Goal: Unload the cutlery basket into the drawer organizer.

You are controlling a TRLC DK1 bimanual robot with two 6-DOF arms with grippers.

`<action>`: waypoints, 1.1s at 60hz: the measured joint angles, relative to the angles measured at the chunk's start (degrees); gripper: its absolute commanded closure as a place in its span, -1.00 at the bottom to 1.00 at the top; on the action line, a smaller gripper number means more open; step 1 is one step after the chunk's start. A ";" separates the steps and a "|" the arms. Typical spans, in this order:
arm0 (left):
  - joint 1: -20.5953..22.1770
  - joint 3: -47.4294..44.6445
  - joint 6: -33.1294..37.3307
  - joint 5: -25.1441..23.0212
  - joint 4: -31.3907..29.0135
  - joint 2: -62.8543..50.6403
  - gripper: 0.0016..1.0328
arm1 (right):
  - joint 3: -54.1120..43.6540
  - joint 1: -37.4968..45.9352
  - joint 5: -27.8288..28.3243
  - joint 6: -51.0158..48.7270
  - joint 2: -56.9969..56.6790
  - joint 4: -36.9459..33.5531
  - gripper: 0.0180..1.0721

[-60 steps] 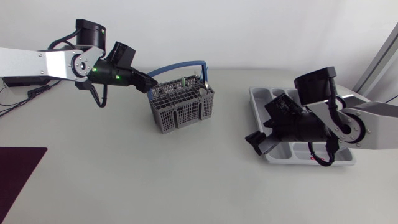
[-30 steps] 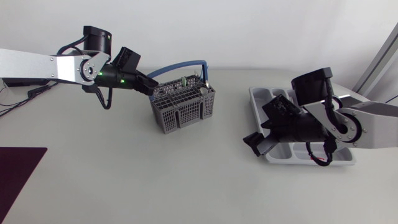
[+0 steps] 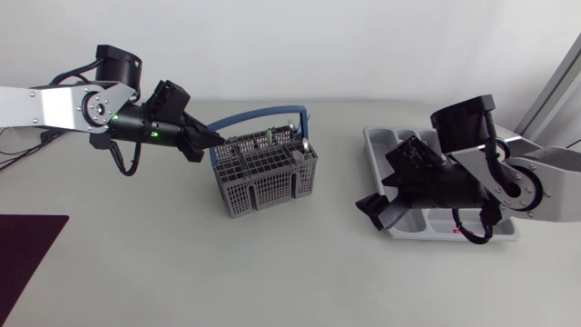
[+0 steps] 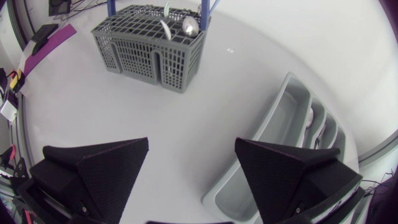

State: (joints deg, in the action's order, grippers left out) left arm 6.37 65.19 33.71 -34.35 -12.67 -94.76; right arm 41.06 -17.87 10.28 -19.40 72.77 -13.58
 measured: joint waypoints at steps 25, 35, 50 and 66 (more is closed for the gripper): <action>1.51 -12.02 6.16 -0.20 -2.80 10.01 -0.88 | -3.41 -2.30 -0.52 -0.07 -6.93 -1.51 -0.90; -0.42 -16.65 11.93 2.97 -4.35 22.36 -0.90 | -5.57 -2.30 -0.63 -0.44 -8.72 -1.68 -0.90; 14.32 -14.16 20.24 15.45 -9.64 33.16 -0.90 | -6.14 -2.34 -0.66 -0.81 -9.49 -1.57 -0.90; 31.34 -3.10 27.67 27.58 -13.62 15.82 -0.86 | -8.85 -2.67 -1.09 -1.73 -10.95 -1.27 -0.90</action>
State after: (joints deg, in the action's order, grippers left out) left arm 37.71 62.08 61.39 -6.76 -26.28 -78.94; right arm 32.21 -20.53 9.19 -21.12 61.82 -14.85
